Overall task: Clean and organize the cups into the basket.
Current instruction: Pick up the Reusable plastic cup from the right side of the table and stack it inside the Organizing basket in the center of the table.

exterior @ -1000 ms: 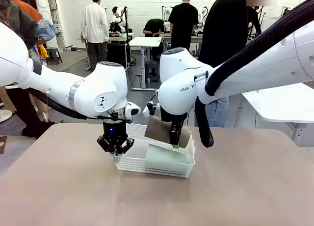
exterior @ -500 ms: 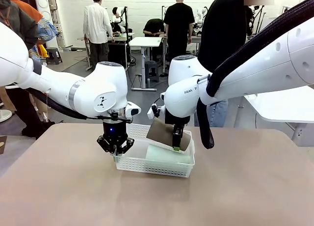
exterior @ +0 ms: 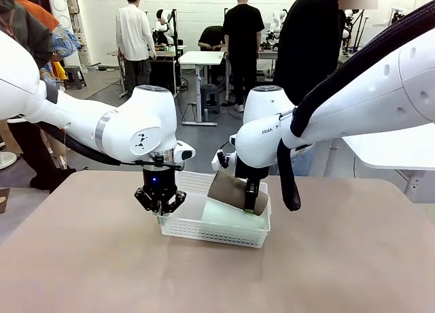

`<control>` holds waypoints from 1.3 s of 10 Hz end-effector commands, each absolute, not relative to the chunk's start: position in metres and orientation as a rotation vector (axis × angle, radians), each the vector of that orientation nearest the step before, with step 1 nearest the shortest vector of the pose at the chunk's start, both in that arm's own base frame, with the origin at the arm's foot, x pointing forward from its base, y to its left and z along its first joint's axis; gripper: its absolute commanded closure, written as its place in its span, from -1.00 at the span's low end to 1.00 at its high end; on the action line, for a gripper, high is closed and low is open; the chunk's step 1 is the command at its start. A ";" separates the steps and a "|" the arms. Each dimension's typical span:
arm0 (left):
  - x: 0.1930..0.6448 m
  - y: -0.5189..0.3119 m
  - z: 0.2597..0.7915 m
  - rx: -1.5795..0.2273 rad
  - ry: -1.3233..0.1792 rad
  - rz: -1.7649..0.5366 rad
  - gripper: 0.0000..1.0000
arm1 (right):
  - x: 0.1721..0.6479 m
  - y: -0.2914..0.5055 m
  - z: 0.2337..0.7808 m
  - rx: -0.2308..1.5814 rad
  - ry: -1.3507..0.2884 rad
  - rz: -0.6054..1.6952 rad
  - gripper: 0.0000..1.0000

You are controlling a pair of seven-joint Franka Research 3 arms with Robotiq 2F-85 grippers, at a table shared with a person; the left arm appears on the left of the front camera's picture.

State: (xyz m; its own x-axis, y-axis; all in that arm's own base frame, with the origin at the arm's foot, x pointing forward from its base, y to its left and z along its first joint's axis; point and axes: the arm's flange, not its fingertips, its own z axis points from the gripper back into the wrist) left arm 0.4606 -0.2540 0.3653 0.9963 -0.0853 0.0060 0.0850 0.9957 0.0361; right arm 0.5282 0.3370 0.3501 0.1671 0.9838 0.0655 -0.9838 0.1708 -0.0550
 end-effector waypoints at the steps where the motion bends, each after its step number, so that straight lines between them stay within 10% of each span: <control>1: 0.460 -0.254 0.366 0.035 -0.008 -0.085 0.90 | 0.522 0.330 0.345 0.047 -0.119 1.442 -0.57; 3: 0.460 -0.254 0.366 0.035 -0.008 -0.085 0.90 | 0.521 0.331 0.345 0.056 -0.117 1.458 -0.95; 9: 0.460 -0.254 0.366 0.035 -0.008 -0.085 0.90 | 0.513 0.331 0.353 0.050 -0.153 1.489 -1.00; 13: 0.460 -0.254 0.366 0.035 -0.008 -0.085 0.90 | 0.467 0.274 0.462 0.047 -0.440 1.499 -1.00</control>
